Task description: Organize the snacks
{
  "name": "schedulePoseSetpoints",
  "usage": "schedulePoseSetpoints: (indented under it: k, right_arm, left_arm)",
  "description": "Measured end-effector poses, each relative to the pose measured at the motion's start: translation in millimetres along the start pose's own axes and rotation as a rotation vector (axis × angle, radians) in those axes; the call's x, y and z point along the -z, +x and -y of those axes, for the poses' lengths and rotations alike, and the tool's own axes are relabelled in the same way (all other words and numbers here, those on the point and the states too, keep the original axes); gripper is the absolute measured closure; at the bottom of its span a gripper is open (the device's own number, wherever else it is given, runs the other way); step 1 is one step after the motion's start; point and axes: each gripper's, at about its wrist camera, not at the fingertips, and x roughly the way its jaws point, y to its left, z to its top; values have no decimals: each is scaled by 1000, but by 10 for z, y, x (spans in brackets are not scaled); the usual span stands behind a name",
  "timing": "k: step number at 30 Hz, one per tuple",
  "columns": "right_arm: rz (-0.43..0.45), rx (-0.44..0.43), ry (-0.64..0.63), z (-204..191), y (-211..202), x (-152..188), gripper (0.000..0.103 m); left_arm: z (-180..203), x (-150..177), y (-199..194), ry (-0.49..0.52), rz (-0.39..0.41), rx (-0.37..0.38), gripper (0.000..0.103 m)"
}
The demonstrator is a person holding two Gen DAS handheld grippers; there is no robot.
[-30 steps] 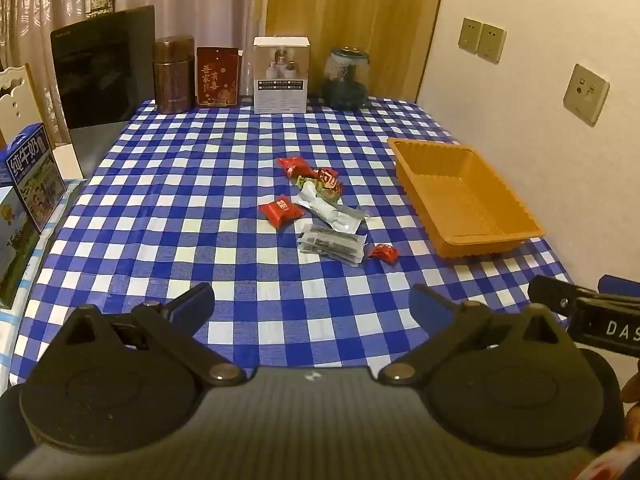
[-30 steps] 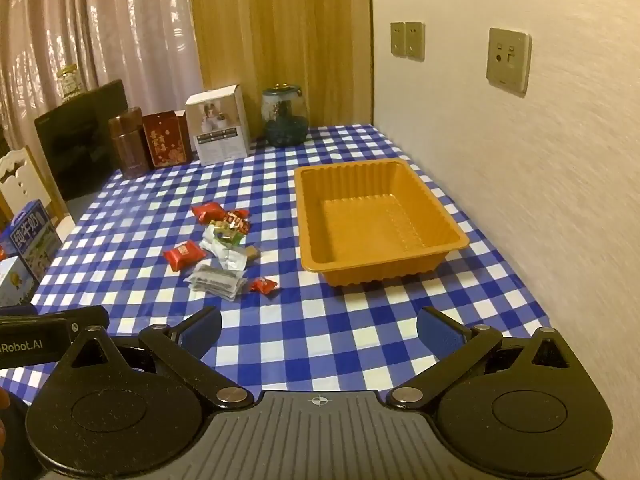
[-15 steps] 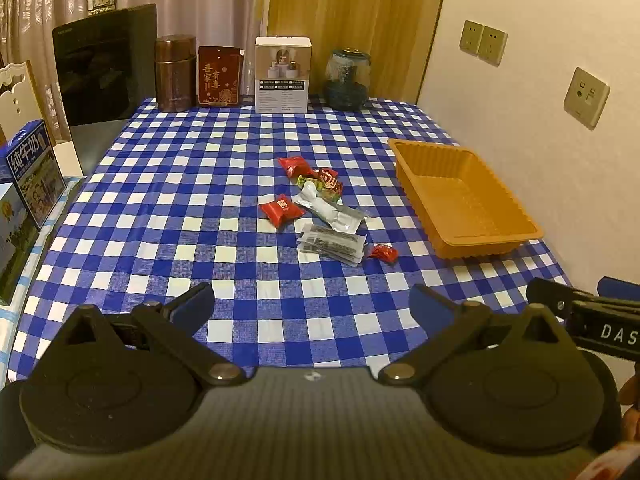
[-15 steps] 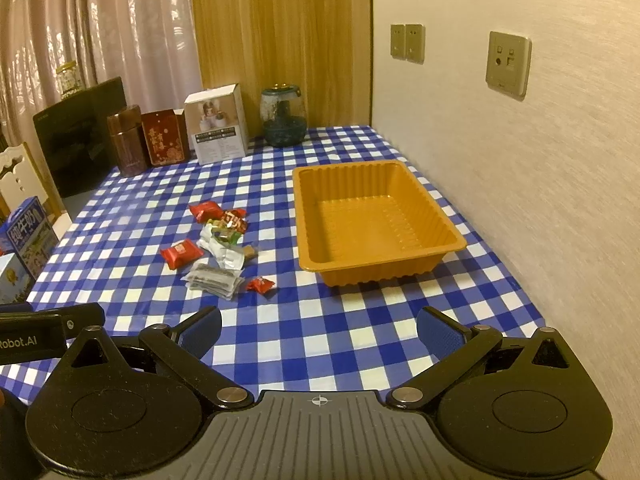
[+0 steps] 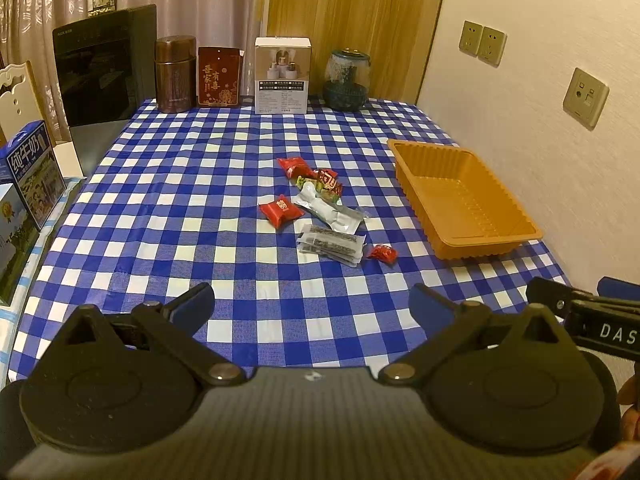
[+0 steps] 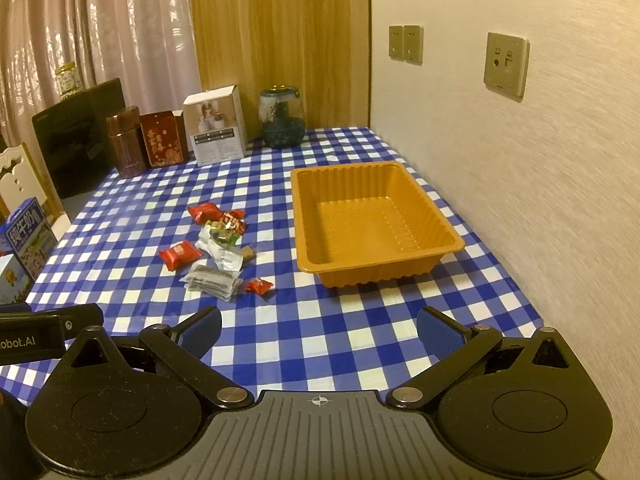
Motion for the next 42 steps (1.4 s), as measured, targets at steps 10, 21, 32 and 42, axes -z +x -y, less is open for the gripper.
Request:
schedulePoseSetpoints:
  k: [10, 21, 32, 42]
  right_arm:
    - [2, 0, 2, 22, -7, -10, 0]
    - [1, 0, 3, 23, -5, -4, 0]
    - [3, 4, 7, 45, -8, -23, 0]
    - [3, 2, 7, 61, -2, -20, 0]
  left_arm:
    - [8, 7, 3, -1, 2, 1, 0]
    - [14, 6, -2, -3, 0, 2, 0]
    - [15, 6, -3, -2, 1, 4, 0]
    - [18, 7, -2, -2, 1, 5, 0]
